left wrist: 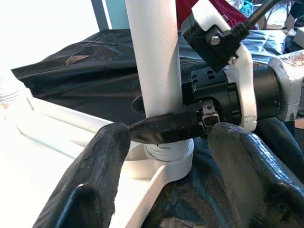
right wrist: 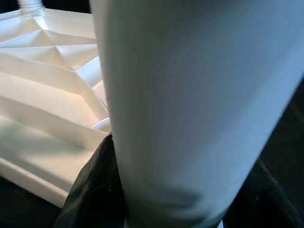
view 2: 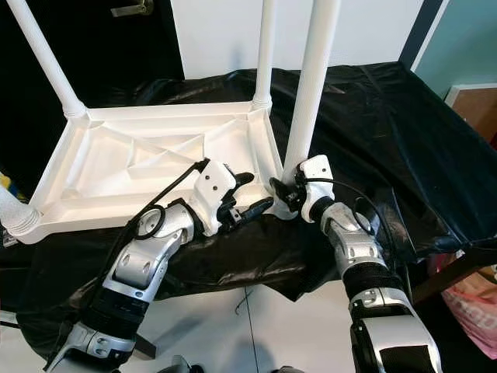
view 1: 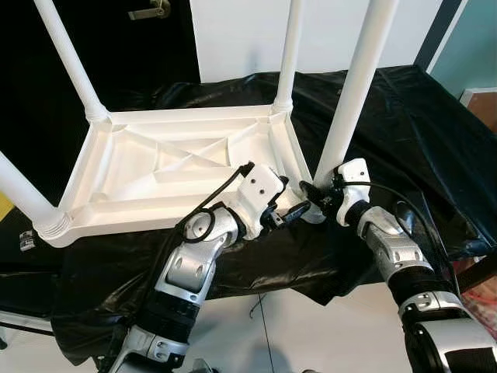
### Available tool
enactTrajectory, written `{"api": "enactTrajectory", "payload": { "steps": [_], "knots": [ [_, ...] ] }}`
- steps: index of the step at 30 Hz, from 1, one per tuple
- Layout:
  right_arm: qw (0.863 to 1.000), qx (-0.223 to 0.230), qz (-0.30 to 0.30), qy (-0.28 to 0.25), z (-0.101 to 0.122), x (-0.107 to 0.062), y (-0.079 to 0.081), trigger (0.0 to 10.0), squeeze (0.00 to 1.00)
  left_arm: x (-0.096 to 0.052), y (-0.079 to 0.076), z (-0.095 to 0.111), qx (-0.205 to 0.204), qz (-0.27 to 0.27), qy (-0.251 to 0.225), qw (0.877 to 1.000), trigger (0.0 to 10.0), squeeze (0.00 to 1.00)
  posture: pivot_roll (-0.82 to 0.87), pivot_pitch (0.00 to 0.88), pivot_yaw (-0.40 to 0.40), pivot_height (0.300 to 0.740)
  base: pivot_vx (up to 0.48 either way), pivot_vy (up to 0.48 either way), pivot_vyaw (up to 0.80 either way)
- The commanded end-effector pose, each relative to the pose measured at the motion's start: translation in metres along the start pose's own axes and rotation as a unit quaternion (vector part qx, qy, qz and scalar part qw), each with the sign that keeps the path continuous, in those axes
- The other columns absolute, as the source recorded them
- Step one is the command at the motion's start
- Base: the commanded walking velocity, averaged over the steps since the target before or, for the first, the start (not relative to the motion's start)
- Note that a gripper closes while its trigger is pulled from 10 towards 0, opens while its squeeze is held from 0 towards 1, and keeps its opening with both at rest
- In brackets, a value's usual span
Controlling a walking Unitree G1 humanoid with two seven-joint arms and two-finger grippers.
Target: Building children table
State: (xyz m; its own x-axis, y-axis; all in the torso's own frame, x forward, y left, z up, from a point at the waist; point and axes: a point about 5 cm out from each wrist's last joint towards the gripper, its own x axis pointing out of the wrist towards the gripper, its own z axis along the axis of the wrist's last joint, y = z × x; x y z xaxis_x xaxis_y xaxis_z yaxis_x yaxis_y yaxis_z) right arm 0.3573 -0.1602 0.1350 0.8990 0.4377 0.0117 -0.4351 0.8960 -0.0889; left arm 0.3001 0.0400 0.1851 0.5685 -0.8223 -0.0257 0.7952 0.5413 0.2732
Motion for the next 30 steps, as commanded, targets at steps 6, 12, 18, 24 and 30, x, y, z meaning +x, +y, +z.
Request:
{"api": "enactTrajectory", "payload": {
  "steps": [6,12,18,24,30],
  "knots": [
    [0.992,0.035,-0.114,0.05,-0.023,-0.003,0.009,10.0,0.0,0.0,0.001,-0.001,-0.002,0.026,0.005,1.0,10.0,0.0,-0.02,0.061,0.004,0.74,0.0,0.0,0.0],
    [0.972,0.059,-0.22,0.052,-0.03,-0.004,0.025,10.0,0.0,0.001,0.001,-0.002,-0.002,0.022,0.004,1.0,10.0,0.0,-0.03,0.059,0.006,0.74,0.0,0.0,0.0],
    [0.956,0.072,-0.28,0.058,-0.031,0.001,0.04,10.0,0.0,0.003,0.0,-0.001,-0.002,0.021,0.003,1.0,10.0,0.0,-0.03,0.057,0.003,0.74,0.0,0.0,0.0],
    [0.959,0.084,-0.266,0.05,-0.025,0.006,0.054,10.0,0.0,0.004,-0.002,-0.001,-0.003,0.019,0.002,1.0,10.0,0.0,-0.02,0.056,-0.007,0.74,0.0,0.0,0.0],
    [0.961,0.086,-0.261,0.042,-0.023,0.007,0.06,10.0,0.0,0.002,-0.002,-0.003,-0.005,0.024,0.004,1.0,10.0,0.0,-0.01,0.051,-0.017,0.74,0.0,0.0,0.0]
  ]
}}
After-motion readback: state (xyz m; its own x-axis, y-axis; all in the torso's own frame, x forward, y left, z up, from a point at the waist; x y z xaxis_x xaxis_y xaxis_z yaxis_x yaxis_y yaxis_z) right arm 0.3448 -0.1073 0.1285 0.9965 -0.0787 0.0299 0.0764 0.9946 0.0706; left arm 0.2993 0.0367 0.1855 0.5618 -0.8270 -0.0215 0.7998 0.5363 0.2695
